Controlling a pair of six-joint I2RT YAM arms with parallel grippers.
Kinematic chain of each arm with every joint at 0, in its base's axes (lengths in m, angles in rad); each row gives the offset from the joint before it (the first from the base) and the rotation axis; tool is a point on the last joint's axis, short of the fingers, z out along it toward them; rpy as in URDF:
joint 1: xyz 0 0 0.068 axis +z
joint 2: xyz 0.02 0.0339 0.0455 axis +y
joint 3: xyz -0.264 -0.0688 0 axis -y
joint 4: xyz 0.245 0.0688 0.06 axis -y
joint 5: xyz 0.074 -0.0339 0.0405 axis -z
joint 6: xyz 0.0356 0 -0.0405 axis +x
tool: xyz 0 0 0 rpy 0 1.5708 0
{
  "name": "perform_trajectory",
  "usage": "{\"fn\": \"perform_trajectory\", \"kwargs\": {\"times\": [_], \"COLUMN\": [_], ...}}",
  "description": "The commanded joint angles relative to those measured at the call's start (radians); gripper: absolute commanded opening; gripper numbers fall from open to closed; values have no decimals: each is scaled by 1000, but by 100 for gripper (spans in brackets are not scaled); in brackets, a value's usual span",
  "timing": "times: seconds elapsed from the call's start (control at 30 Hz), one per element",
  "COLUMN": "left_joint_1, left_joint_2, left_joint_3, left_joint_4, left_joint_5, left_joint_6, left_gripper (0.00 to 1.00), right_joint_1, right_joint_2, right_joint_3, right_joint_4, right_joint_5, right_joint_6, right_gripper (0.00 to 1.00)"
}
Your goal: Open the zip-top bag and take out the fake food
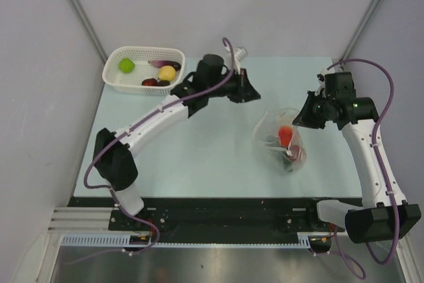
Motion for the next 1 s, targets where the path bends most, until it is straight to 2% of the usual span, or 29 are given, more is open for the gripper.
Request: {"fn": "perform_trajectory", "kwargs": {"times": [0.0,0.03,0.1,0.17,0.43,0.67,0.87,0.97], "left_joint_1": [-118,-134,-180,-204,-277,-304,-344,-356], "left_joint_2": [83,106,157,177,245,406,446,462], "left_joint_3": [18,40,90,109,92,245,201,181], "left_joint_4": [93,78,32,0,55,-20,-65,-59], "left_joint_5": [94,85,74,39,30,33,-33,-39], "left_joint_6": [-90,-87,-70,-56,-70,-15,19,19], "left_gripper": [7,2,1,0,0,0,0,5], "right_joint_1": [8,8,8,8,7,-27,-65,-73], "right_joint_2": [-3,-1,2,6,36,54,60,62], "right_joint_3": [-16,-16,-21,-24,-25,-44,-63,-74], "right_joint_4": [83,84,86,89,145,147,130,124], "right_joint_5": [-90,-99,-105,-110,-177,-183,-185,-185], "right_joint_6": [54,56,59,71,168,166,143,137], "right_gripper": [0,0,0,0,0,0,0,0]}}
